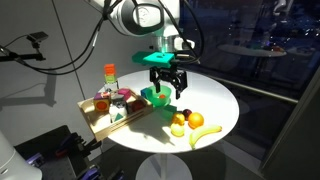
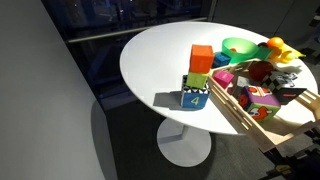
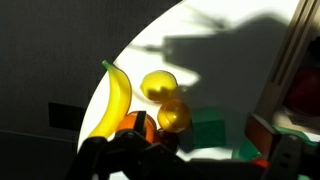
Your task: Put the toy lemon in the bowl
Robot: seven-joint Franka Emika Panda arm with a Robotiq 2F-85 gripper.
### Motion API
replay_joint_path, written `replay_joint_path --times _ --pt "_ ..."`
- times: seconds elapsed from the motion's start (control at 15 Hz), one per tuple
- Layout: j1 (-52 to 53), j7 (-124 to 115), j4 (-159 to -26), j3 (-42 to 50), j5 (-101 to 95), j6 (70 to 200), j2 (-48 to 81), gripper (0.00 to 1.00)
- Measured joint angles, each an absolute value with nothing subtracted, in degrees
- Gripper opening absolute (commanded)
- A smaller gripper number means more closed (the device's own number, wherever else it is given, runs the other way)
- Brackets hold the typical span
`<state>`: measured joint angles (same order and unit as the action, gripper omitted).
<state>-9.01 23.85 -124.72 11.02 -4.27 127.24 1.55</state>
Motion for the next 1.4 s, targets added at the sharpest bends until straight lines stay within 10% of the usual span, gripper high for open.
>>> replay_joint_path --times 1.4 --pt "-13.38 29.88 -121.74 10.63 -4.22 133.81 14.59 1.0"
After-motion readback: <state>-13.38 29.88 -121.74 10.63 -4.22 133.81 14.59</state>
